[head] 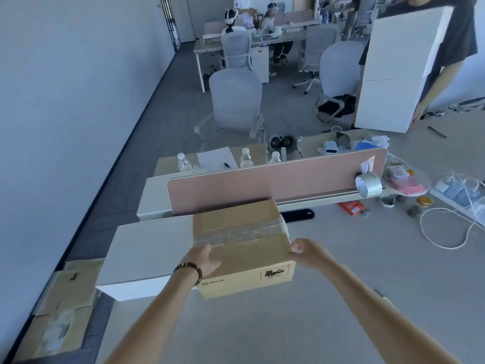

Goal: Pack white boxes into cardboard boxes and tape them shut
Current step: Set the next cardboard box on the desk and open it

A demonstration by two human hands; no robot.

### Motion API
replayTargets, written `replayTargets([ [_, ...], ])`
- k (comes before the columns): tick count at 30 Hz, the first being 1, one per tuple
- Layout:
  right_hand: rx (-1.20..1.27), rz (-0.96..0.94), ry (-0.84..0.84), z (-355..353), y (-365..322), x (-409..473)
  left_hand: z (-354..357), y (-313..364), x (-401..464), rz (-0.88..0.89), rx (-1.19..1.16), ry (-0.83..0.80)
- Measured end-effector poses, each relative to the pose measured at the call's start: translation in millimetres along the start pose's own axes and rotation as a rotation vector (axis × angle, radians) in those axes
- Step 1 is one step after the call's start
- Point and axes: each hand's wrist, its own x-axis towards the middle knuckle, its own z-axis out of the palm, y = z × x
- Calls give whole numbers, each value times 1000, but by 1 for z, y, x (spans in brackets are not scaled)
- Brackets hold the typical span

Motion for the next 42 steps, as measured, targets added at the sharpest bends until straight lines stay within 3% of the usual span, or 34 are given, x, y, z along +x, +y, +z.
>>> replayTargets([
  [7, -68, 113, -40, 2, -11, 50, 14, -22, 57, -164, -81, 98],
  [19, 101, 128, 95, 26, -17, 59, 41, -40, 81, -310, -248, 209],
  [26, 80, 97, 103, 24, 4, 32, 71, -29, 44, -370, -348, 303],
  [42, 119, -11, -22, 0, 124, -44, 149, 40, -74, -456, -600, 377],
])
